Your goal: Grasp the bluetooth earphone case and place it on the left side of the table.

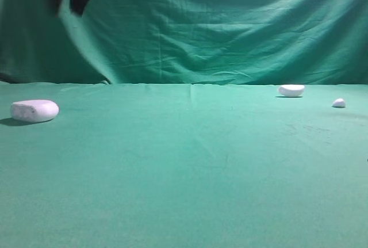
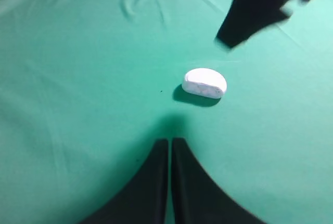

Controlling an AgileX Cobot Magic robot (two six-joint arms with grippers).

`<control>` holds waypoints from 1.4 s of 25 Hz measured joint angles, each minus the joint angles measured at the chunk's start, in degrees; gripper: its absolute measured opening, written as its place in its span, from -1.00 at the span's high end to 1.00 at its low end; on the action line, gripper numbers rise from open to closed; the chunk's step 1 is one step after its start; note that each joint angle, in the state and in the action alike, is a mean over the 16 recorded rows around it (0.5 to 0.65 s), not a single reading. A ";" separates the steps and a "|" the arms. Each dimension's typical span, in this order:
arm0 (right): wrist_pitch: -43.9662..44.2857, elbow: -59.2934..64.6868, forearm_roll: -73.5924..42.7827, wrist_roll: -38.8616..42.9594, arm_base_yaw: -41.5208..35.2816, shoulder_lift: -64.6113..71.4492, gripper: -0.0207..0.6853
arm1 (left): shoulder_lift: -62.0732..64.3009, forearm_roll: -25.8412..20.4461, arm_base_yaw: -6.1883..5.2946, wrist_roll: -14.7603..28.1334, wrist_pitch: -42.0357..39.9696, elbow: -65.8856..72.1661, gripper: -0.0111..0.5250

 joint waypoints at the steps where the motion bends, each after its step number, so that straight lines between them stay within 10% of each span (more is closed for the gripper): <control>1: 0.78 0.09 -0.04 0.45 -0.38 -1.55 0.80 | 0.00 0.00 0.00 0.00 0.00 0.00 0.96; 35: -14.57 69.79 4.76 0.04 -6.59 -77.85 0.94 | 0.00 0.00 0.00 0.00 0.00 0.00 0.96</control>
